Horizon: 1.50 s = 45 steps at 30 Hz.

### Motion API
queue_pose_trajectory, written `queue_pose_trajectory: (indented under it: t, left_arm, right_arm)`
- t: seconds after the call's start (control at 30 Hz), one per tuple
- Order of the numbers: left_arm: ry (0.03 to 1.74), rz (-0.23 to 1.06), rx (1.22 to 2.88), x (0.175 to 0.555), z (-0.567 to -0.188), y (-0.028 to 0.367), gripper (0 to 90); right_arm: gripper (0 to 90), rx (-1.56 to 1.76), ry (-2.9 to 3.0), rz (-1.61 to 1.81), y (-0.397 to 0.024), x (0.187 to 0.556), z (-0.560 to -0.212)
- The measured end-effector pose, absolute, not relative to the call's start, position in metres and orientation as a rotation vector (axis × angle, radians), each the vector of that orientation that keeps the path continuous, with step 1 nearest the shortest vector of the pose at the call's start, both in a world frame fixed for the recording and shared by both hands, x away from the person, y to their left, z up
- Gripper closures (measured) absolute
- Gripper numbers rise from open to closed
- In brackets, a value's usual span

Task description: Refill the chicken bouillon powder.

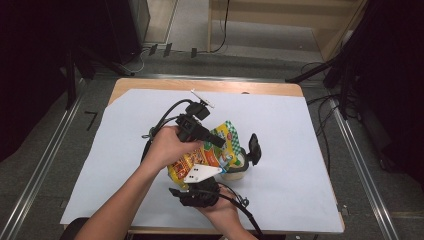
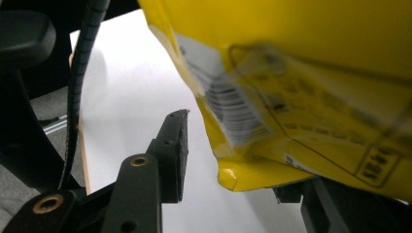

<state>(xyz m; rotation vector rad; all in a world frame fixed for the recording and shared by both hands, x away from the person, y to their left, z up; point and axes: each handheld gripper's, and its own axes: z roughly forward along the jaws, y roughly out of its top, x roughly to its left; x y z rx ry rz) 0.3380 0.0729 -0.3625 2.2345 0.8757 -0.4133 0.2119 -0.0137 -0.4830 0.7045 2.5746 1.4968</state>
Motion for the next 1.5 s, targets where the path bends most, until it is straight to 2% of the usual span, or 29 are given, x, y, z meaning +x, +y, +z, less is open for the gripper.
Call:
queue_pose_trajectory:
  t: [0.37,0.87,1.13,1.5]
  left_arm:
    - [0.847,-0.435,2.186,0.337,-0.355,0.093,90.0]
    - [0.813,-0.476,2.132,0.329,-0.347,0.127,90.0]
    - [0.768,-0.525,2.034,0.331,-0.342,0.146,90.0]
    - [0.805,-0.419,1.991,0.333,-0.332,0.17,90.0]
  right_arm:
    - [51.7,0.741,2.572,1.496,-0.016,0.215,-0.485]
    - [49.3,0.757,2.555,1.475,-0.018,0.218,-0.486]
    - [48.1,0.781,2.498,1.488,-0.023,0.22,-0.484]
    - [47.0,0.844,2.439,1.505,-0.036,0.226,-0.478]
